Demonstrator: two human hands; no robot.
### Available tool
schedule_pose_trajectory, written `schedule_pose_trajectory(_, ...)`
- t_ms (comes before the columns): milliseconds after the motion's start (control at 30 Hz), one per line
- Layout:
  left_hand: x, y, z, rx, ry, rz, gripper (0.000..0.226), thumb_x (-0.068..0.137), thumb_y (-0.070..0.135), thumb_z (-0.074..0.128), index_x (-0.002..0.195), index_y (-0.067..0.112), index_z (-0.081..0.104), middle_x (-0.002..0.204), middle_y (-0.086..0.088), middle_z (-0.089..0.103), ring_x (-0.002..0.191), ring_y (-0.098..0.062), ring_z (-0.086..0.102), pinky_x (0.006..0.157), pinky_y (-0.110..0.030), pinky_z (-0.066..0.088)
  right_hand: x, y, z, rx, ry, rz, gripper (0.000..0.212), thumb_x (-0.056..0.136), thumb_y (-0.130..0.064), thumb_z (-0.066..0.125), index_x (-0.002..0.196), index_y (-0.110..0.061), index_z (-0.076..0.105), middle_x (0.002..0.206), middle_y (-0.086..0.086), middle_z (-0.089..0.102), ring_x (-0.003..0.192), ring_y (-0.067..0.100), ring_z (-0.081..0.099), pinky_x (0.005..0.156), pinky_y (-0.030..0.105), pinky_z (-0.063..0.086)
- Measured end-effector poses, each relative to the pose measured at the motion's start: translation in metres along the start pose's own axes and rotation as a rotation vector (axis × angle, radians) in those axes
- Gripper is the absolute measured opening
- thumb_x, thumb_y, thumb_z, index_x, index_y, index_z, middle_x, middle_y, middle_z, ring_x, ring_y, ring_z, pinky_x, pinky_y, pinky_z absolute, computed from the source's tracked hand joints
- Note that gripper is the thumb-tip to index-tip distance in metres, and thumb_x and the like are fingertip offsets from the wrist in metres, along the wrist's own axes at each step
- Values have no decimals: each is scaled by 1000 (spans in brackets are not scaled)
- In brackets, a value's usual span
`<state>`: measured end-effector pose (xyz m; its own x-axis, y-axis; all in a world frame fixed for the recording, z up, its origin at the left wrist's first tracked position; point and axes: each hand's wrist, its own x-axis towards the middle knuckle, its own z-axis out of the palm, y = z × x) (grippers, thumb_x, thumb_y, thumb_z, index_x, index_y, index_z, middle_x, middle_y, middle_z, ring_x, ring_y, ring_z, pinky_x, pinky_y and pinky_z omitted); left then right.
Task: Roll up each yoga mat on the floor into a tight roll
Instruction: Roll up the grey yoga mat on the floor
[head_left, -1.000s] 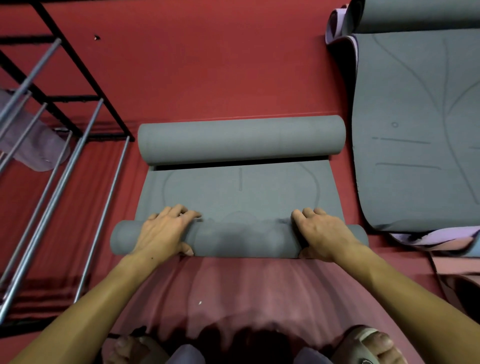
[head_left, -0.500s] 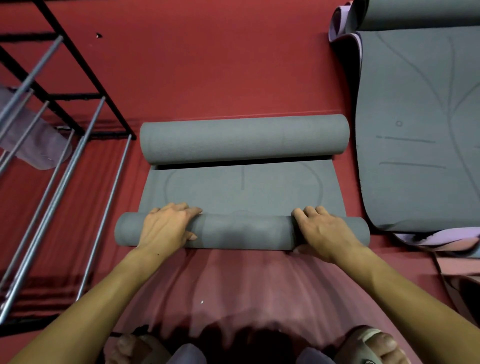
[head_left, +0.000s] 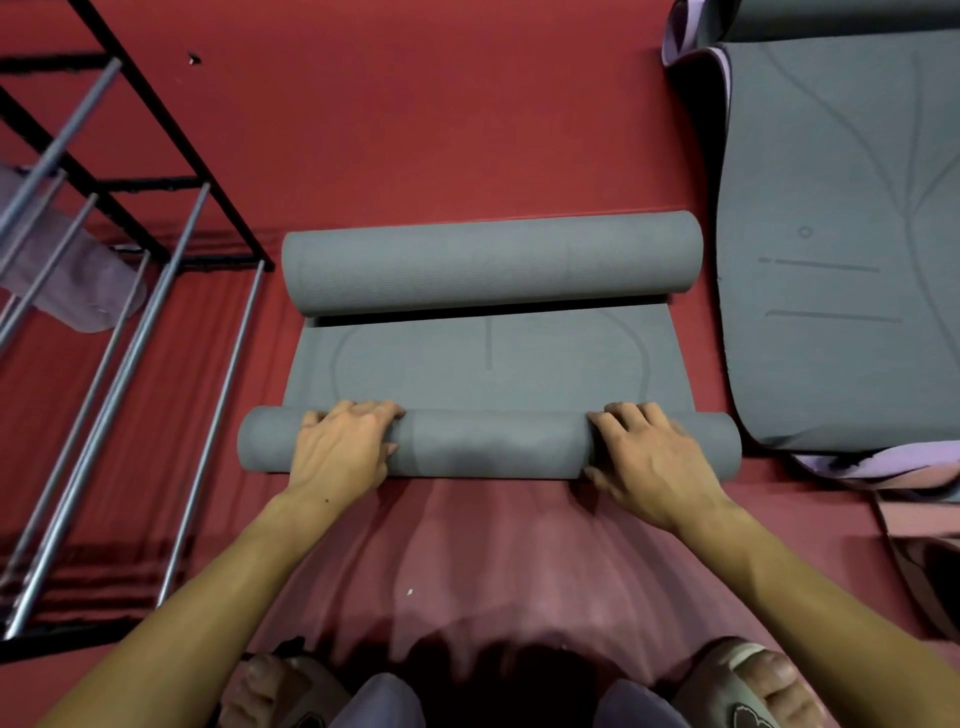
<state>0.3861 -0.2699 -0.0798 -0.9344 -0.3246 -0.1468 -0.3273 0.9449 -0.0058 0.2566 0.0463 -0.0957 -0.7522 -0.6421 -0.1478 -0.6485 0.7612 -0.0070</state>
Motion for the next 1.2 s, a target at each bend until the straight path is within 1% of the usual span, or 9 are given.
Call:
schedule_pose_trajectory(67, 1, 0, 4, 39, 38, 7, 41, 92, 38, 71, 132, 34, 64, 136, 7, 64, 121, -22, 57, 93, -46, 44, 2, -3, 4, -25, 14, 27, 72, 81, -60, 74, 137, -18, 57, 139, 9, 54, 118, 33, 50, 100, 44, 50)
schedule_pose_trajectory(233, 6, 2, 4, 41, 81, -2, 34, 90, 32, 68, 124, 31, 65, 112, 6, 73, 104, -25, 65, 83, -43, 46, 9, -6, 9, -46, 48, 50, 79, 79, -45, 83, 145, -15, 53, 121, 7, 55, 103, 30, 52, 83, 41, 54)
schedule_pose_trajectory(333, 8, 2, 1, 15, 81, -7, 30, 93, 37, 58, 122, 32, 62, 114, 5, 74, 108, -23, 66, 85, -44, 44, 13, -7, 7, -19, 49, 42, 74, 80, -41, 82, 142, -13, 52, 117, 5, 61, 102, 30, 57, 89, 41, 52)
schedule_pose_trajectory(467, 11, 1, -2, 19, 8, -7, 62, 82, 60, 59, 138, 34, 62, 145, 0, 59, 129, -26, 54, 98, -47, 44, 15, -5, 8, -12, 65, 39, 71, 79, -48, 77, 137, -13, 56, 134, 10, 60, 118, 36, 56, 103, 48, 49)
schedule_pose_trajectory(667, 14, -2, 9, 171, 16, 53, 99, 61, 90, 66, 139, 30, 52, 125, 1, 62, 112, -29, 60, 87, -46, 45, 21, -2, 13, -55, 33, 80, 88, 77, -50, 82, 149, -13, 48, 124, 16, 57, 109, 39, 57, 102, 51, 47)
schedule_pose_trajectory(833, 23, 5, 7, 212, 18, 76, 86, 70, 80, 71, 138, 32, 48, 129, 1, 62, 117, -28, 58, 91, -48, 42, 24, 3, 11, -19, 63, 57, 64, 82, -53, 71, 129, -13, 54, 129, 10, 61, 122, 36, 53, 109, 50, 42)
schedule_pose_trajectory(967, 25, 4, 7, 187, -10, 43, 92, 68, 75, 77, 146, 36, 46, 141, -1, 54, 123, -31, 51, 97, -48, 42, 21, 8, 17, 15, 96, 65, 77, 81, -57, 70, 141, -12, 53, 141, 16, 54, 125, 39, 49, 111, 53, 40)
schedule_pose_trajectory(1100, 25, 3, 15, 281, -9, 66, 111, 60, 71, 85, 152, 28, 40, 137, -5, 58, 118, -33, 56, 101, -47, 42, 22, 11, 23, -34, 21, 96, 106, 72, -72, 75, 157, -21, 37, 151, 10, 47, 138, 39, 41, 115, 68, 27)
schedule_pose_trajectory(1200, 31, 4, 19, 303, -10, 70, 107, 61, 63, 89, 149, 24, 42, 131, -6, 60, 113, -34, 58, 98, -47, 45, 28, 14, 27, -77, -19, 94, 111, 71, -68, 81, 159, -23, 32, 153, 6, 45, 141, 37, 41, 115, 69, 27)
